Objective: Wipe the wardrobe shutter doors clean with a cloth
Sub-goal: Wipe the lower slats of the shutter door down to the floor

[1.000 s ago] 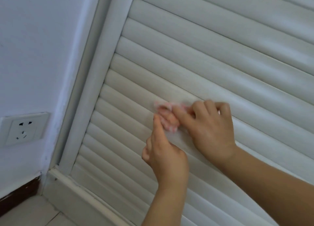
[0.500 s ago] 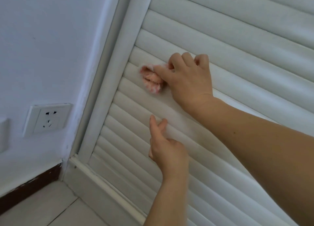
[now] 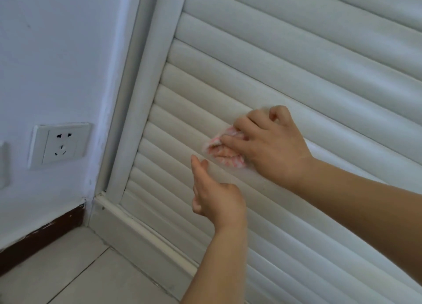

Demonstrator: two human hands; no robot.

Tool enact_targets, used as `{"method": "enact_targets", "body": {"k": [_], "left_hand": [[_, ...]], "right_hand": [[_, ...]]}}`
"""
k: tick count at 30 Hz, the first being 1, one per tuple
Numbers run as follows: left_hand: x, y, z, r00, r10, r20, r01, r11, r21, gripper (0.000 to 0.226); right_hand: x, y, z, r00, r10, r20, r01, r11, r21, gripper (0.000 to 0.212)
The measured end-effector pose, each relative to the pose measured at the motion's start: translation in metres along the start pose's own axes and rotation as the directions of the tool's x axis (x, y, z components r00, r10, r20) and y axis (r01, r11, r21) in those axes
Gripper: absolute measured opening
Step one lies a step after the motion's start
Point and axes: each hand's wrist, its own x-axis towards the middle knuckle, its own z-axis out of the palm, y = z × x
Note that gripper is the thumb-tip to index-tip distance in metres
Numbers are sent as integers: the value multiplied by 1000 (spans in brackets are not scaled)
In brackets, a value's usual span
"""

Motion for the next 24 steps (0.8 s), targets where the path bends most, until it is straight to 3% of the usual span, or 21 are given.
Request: {"method": "enact_targets", "body": {"k": [6, 13, 24], "left_hand": [[-4, 1, 1, 997, 74, 33, -75, 997, 18, 81], [-21, 0, 4, 935, 301, 186, -329, 934, 142, 84], [-24, 4, 1, 919, 301, 256, -369, 886, 281, 92]], "right_hand": [[-45, -12, -12, 997, 50, 61, -52, 998, 39, 39], [-83, -16, -24, 981, 149, 121, -152, 988, 13, 49], [-142, -18, -45, 923, 320, 213, -321, 947, -31, 49]]}}
